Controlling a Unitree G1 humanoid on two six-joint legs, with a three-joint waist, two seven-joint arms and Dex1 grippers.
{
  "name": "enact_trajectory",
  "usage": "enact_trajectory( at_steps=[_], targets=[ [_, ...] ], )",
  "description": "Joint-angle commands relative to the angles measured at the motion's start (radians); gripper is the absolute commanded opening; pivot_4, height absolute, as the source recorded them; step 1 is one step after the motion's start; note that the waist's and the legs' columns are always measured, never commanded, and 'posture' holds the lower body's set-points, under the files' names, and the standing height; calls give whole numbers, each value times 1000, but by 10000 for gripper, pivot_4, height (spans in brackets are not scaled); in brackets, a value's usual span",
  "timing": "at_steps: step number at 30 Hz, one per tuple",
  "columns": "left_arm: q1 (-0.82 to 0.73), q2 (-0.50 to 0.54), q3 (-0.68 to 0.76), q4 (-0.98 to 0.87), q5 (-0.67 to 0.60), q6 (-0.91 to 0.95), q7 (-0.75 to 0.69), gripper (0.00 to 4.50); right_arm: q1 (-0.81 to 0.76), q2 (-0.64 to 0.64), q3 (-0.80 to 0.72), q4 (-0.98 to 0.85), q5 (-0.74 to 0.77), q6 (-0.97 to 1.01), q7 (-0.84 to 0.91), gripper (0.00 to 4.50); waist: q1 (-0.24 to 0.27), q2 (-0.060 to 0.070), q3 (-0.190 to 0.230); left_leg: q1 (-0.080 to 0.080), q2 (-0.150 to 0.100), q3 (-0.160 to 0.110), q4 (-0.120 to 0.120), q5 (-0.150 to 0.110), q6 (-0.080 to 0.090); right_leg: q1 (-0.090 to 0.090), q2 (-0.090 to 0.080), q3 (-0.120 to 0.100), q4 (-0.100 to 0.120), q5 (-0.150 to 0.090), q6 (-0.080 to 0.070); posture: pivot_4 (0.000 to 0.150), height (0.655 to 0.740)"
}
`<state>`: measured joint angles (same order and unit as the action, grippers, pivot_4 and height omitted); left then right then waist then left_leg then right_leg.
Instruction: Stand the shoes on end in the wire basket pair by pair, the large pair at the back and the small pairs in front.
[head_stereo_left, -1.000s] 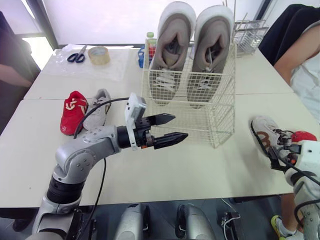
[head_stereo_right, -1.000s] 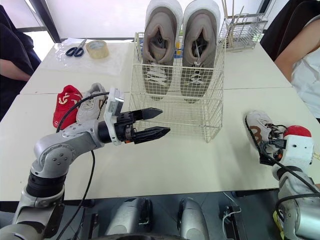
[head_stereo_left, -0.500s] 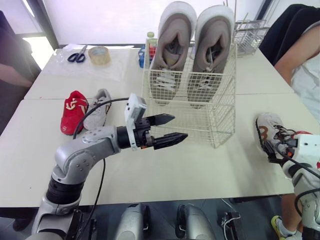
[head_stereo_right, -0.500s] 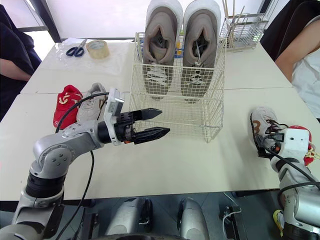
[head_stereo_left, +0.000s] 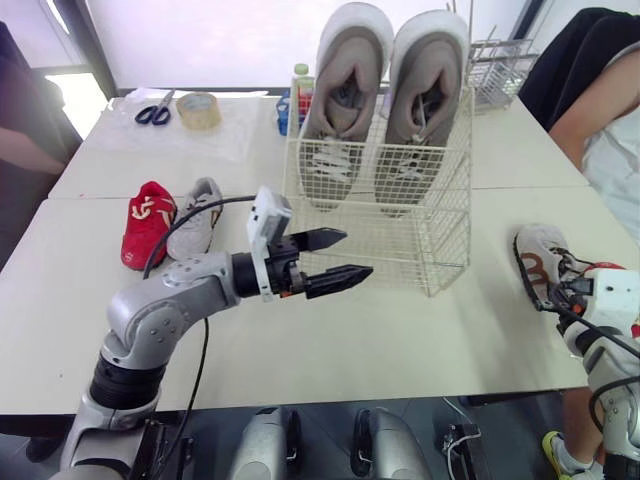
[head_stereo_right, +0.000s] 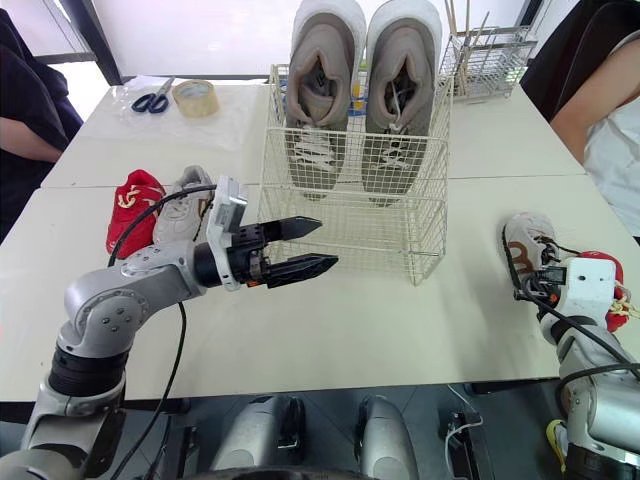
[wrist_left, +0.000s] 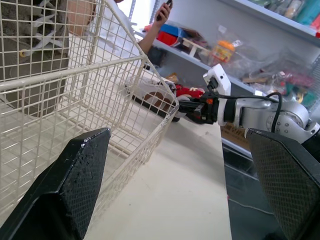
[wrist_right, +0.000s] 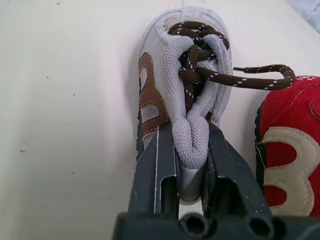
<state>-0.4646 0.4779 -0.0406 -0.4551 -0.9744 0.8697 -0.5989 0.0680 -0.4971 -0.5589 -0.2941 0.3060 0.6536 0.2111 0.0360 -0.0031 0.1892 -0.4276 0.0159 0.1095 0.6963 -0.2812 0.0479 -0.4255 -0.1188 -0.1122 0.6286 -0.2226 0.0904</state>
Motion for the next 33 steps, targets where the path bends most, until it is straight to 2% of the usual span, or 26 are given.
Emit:
enact_trajectory(
  at_steps=[1,6,9,16,22,33],
  targets=[
    [-37,18,66,-3,-54,8,-21,45000,-63,-80,-108,-119,58,-40,36,208,0,3,1,0,0,0,0,0,0,0,0,0,0,0,0,1500,7400],
    [-105,32,130,67,-140,49,-36,45000,-197,-248,-142,-190,104,-77,118,208,1,8,1,0,0,0,0,0,0,0,0,0,0,0,1,1500,7400],
    [-162,49,155,132,-180,76,-68,45000,-290,-380,-93,-232,86,-154,206,208,0,9,2,0,0,0,0,0,0,-1,1,0,0,1,3,1500,7400],
    [-302,99,201,292,-210,108,-160,45000,-478,-584,50,-239,93,-345,425,208,1,7,2,-1,0,1,0,2,-2,-1,0,0,-1,1,4,1500,7400],
    [-375,152,215,382,-188,122,-230,45000,-580,-611,189,-254,91,-483,561,208,0,3,4,-1,0,1,0,3,-5,0,0,0,-3,1,4,1500,7400],
    [-399,177,225,405,-175,139,-270,45000,-614,-569,369,-199,-27,-786,735,208,-3,3,5,-1,0,2,0,3,-6,0,0,0,-3,1,4,1500,7400]
  ],
)
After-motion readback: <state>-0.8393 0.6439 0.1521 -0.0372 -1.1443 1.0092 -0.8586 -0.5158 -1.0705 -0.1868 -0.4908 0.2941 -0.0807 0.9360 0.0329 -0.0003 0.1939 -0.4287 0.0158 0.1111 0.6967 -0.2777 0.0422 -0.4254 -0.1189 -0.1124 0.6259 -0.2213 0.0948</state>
